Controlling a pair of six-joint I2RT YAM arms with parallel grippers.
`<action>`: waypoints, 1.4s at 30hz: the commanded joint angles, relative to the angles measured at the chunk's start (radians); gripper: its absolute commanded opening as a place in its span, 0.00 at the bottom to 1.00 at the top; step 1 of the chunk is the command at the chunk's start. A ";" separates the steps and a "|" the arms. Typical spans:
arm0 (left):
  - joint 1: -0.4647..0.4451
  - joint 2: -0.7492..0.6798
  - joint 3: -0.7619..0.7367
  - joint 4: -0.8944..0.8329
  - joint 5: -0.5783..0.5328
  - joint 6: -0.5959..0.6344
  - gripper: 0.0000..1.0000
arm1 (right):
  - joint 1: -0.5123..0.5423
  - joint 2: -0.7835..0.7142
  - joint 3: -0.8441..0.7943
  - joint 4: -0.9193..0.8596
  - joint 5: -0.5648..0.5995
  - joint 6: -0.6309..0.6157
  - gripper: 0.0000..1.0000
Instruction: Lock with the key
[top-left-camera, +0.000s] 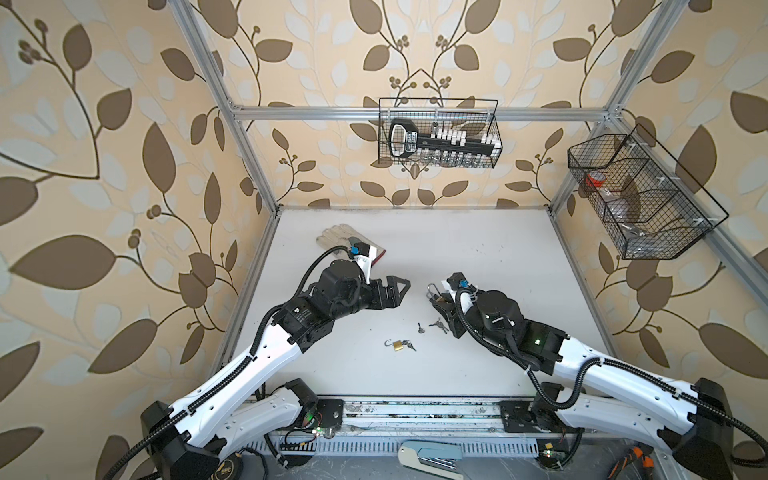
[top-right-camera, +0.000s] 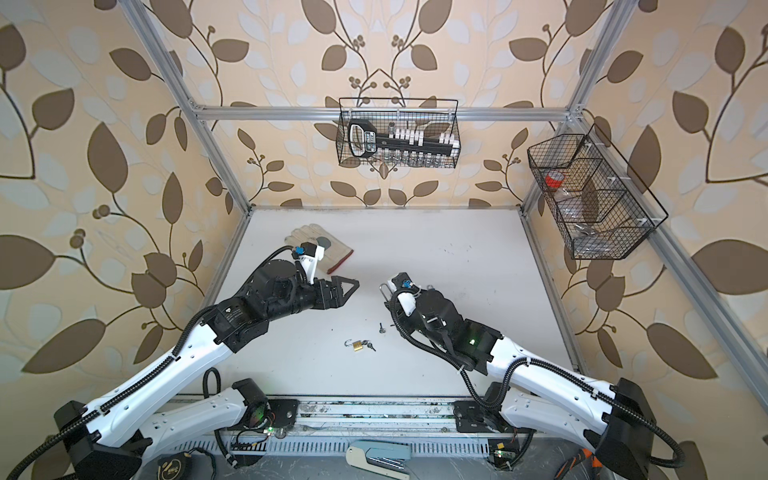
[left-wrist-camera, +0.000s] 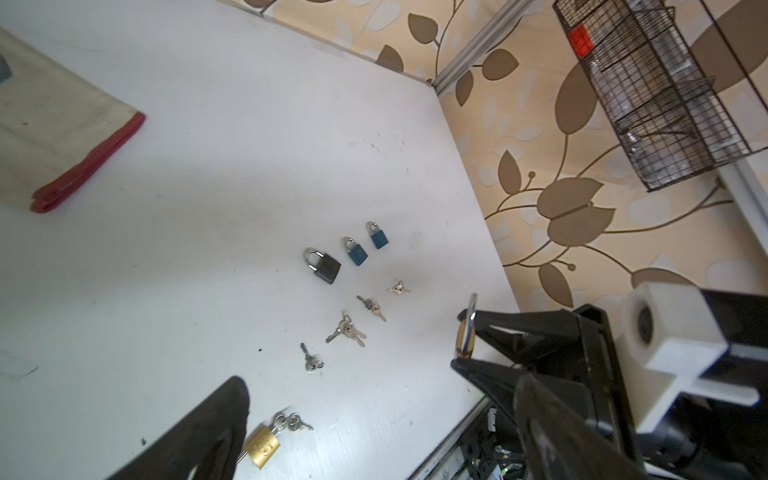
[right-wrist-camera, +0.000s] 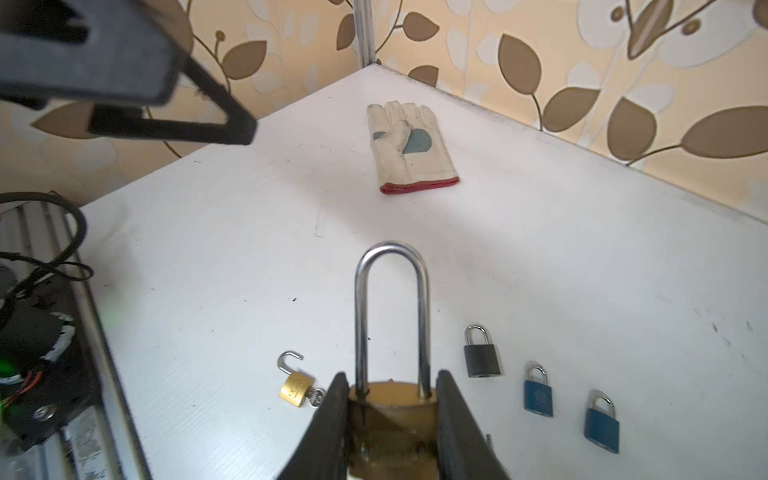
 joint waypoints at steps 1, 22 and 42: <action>0.007 -0.048 -0.056 -0.049 -0.079 -0.001 0.99 | -0.051 0.022 -0.028 0.074 0.000 -0.034 0.00; 0.330 -0.174 -0.315 0.074 0.230 -0.196 0.99 | -0.226 0.691 0.360 -0.232 -0.251 -0.068 0.00; 0.350 -0.246 -0.292 -0.071 0.137 -0.183 0.99 | -0.220 0.940 0.537 -0.295 -0.281 -0.062 0.01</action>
